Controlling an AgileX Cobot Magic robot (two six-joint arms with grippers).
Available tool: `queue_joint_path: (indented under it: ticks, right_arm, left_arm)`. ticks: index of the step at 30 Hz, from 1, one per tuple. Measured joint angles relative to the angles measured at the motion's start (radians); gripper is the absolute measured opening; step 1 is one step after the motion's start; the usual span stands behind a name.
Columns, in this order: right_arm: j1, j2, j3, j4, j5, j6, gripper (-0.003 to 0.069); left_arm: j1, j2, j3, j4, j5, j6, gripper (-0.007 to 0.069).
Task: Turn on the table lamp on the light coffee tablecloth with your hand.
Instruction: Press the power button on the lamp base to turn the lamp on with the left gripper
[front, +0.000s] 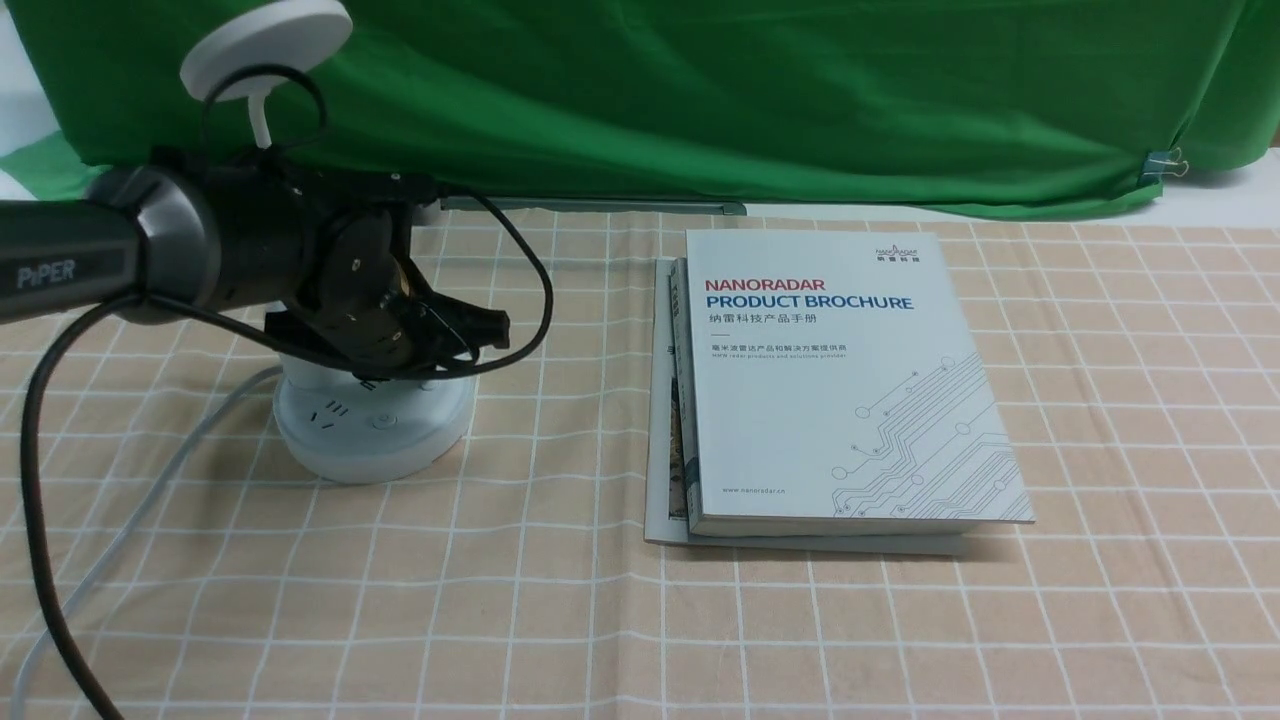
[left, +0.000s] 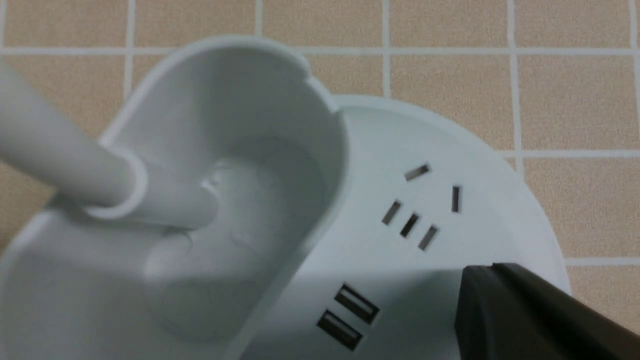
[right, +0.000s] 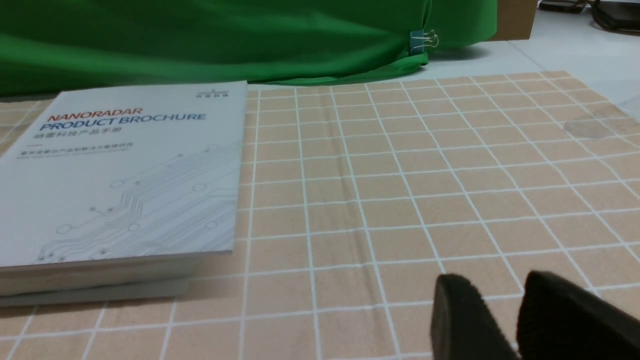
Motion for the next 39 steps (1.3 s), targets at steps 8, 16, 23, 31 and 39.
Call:
queue_joint_path:
  ticks: [8, 16, 23, 31, 39]
  right_arm:
    - [0.0, 0.0, 0.0, 0.0, 0.0, 0.0, 0.0241]
    - [0.0, 0.0, 0.0, 0.0, 0.001, 0.0, 0.0241]
    - [0.0, 0.0, 0.0, 0.0, 0.001, 0.0, 0.0241]
    - [0.0, 0.0, 0.0, 0.0, 0.0, 0.0, 0.0241]
    - [0.0, 0.0, 0.0, 0.0, 0.0, 0.0, 0.0241]
  left_arm:
    - [0.0, 0.014, -0.001, -0.017, -0.012, 0.014, -0.0001]
    - [0.0, 0.039, -0.013, -0.022, -0.032, 0.035, -0.0001]
    - [0.0, 0.031, -0.017, -0.035, -0.037, 0.06, -0.0001]
    - [0.0, -0.043, -0.005, -0.043, 0.007, 0.064, -0.0001]
    - [0.0, -0.014, -0.005, -0.045, 0.016, 0.074, -0.0001]
